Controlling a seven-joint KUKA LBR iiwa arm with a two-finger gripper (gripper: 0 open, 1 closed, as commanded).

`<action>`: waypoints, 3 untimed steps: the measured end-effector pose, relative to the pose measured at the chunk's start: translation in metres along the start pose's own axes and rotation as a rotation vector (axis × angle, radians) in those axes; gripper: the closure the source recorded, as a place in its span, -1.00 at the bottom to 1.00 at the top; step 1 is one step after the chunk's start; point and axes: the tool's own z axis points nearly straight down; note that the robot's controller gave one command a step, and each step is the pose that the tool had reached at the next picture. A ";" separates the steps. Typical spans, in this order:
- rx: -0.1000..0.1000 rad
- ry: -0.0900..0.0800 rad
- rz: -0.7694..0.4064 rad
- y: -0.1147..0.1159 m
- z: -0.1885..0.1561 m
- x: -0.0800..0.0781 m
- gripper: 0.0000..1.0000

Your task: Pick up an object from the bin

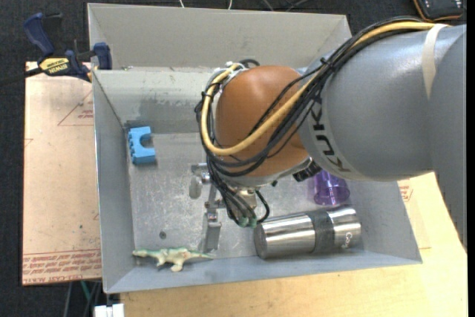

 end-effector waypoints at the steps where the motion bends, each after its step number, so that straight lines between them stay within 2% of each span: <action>1: -0.001 -0.007 0.005 -0.001 -0.004 -0.002 -1.00; 2: -0.006 -0.025 -0.159 0.047 0.120 -0.007 -1.00; 3: -0.003 -0.018 -0.242 0.044 0.051 -0.001 -1.00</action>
Offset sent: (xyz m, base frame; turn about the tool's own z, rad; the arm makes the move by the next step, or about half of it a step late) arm 0.0003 0.0455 -0.1211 -0.1610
